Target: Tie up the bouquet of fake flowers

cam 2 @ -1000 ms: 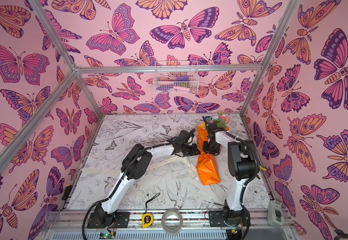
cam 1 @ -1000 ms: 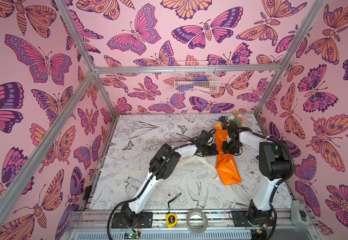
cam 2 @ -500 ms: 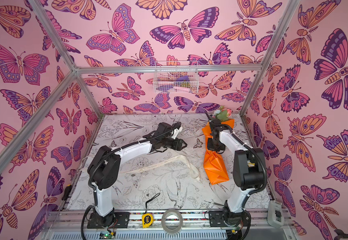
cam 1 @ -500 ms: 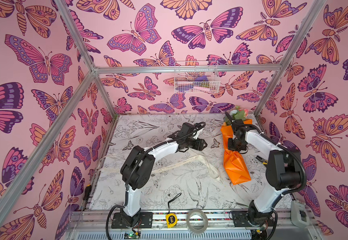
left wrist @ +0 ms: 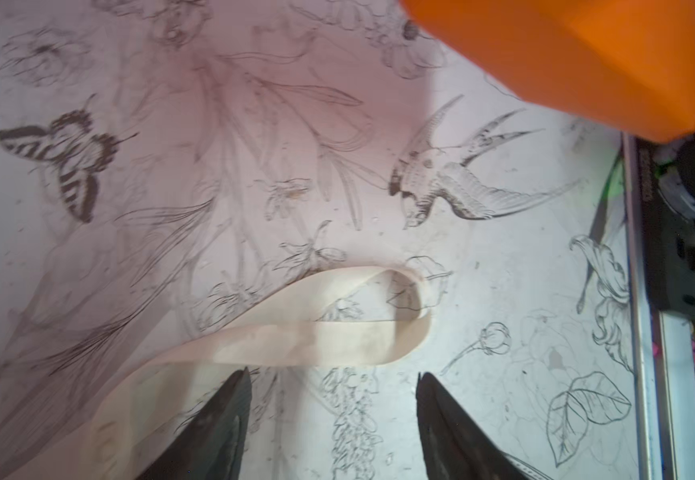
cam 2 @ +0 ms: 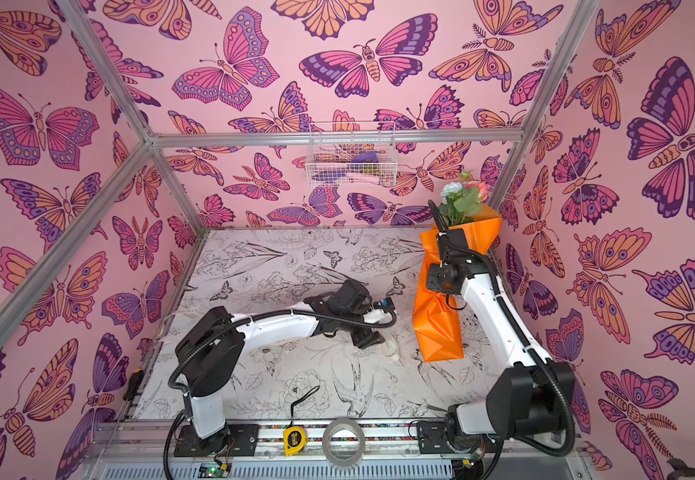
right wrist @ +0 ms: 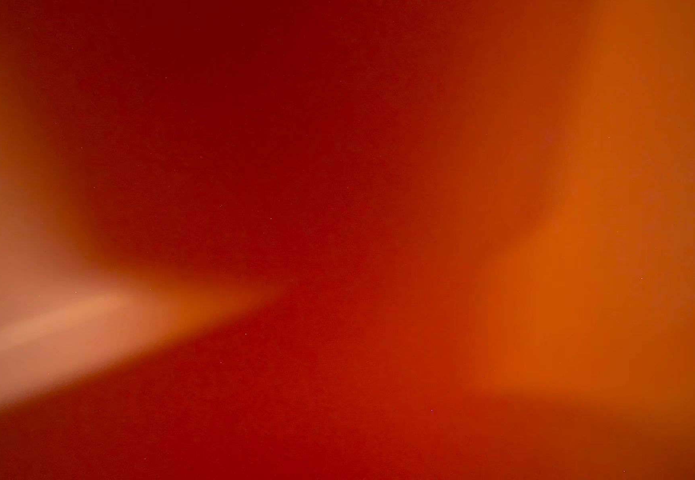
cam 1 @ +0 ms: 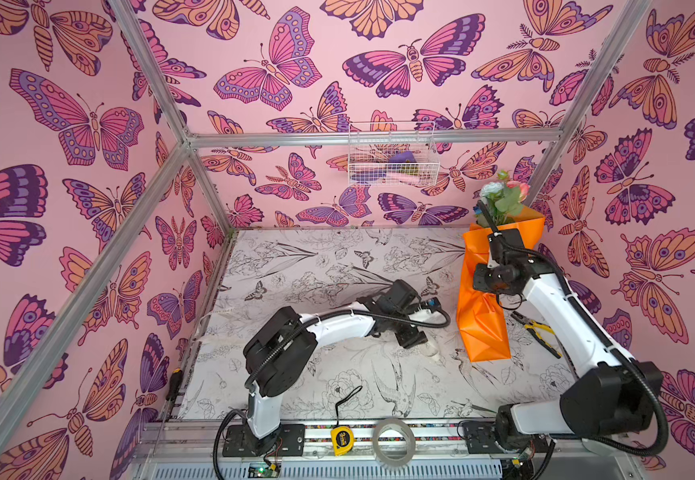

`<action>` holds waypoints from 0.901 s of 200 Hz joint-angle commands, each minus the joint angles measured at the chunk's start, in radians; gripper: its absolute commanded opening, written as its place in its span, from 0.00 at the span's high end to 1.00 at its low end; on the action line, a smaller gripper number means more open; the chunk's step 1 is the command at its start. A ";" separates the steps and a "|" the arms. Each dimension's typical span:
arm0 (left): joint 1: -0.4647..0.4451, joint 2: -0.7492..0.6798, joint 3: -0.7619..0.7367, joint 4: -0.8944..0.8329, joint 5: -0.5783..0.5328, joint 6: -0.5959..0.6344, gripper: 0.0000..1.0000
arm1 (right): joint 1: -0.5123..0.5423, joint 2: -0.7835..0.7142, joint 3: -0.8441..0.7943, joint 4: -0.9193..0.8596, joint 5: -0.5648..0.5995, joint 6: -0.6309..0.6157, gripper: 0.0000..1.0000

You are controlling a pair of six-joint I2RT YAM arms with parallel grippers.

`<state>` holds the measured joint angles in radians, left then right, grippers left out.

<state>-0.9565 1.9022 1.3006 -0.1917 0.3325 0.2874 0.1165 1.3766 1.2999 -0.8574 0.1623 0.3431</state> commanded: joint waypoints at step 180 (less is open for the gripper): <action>-0.197 0.525 0.759 0.049 0.008 -0.099 1.00 | -0.260 -0.161 0.002 -0.006 0.052 -0.016 1.00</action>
<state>-1.1210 2.3909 1.9060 -0.1730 0.2562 0.2146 -0.1246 1.2037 1.2442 -0.8780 0.2012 0.3386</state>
